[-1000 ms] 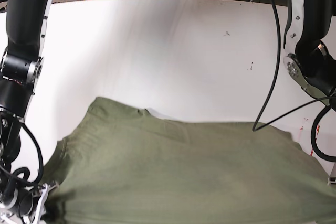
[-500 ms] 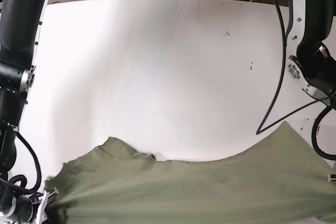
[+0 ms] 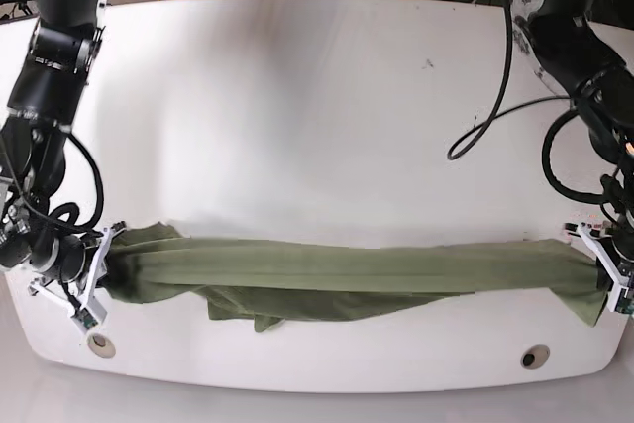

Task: Fold the T-shirt properly
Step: 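Lay the shirt flat by pulling both grippers back across the table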

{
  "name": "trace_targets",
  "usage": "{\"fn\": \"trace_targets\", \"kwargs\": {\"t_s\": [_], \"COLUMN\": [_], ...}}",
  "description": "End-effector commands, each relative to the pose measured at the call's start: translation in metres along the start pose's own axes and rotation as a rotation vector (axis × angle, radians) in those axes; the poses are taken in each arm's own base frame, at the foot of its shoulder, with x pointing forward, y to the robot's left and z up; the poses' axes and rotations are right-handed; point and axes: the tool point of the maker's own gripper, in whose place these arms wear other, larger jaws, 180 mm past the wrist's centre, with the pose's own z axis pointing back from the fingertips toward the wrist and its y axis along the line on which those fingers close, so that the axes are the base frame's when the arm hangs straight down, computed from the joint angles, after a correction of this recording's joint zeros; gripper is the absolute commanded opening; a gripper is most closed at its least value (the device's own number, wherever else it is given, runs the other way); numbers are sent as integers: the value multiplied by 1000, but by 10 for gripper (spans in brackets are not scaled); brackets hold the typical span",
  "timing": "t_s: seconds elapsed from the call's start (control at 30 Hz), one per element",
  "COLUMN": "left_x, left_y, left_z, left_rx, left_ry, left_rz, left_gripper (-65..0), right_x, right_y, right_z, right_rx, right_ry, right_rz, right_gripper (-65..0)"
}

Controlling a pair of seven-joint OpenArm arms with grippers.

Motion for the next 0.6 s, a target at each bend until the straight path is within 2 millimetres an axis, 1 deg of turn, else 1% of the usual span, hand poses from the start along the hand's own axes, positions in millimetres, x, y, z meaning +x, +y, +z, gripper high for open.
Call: {"fn": "trace_targets", "kwargs": {"t_s": [0.0,0.03,0.07,0.1,0.13,0.2,0.27,0.33,0.37,0.4,0.47,0.57], "left_x": [1,-10,-23,-31,-42,-64,-78,-101,-108,-122,-142,-164], "left_y": [8,4,1,-1,-3,-5,-8,-14,-16,-18,-20,-29], "left_z": [8,8,8,8,9,11,13,16,18,21,27,34], "left_rx": [34,27,20,15,11,4,-3,-16,-19,-23,-27,-52], "left_ry": [-20,6,34,52,76,125,156,214,234,268,314,371], "left_rz": [-15,-14,-14,-11,-8,-4,-1,-8,-10,-11,-7,-19], "left_gripper": [-650,-650,-650,-650,-650,-650,-650,-650,-650,-650,-650,-650], "right_x": [-5,-17,-25,-30,-40,-59,-71,-91,-97,-106,-122,-144], "right_y": [-9,-2,5,9,15,34,42,57,63,70,82,98], "right_z": [18,15,13,13,11,5,4,3,3,3,2,1], "right_rx": [-57,-45,-37,-32,-21,14,26,48,56,69,90,122], "right_ry": [-28,-8,8,17,36,66,76,108,117,131,157,197], "right_rz": [6,2,8,12,12,-2,-21,-36,-40,-48,-71,-103], "right_gripper": [-650,-650,-650,-650,-650,-650,-650,-650,-650,-650,-650,-650]}}
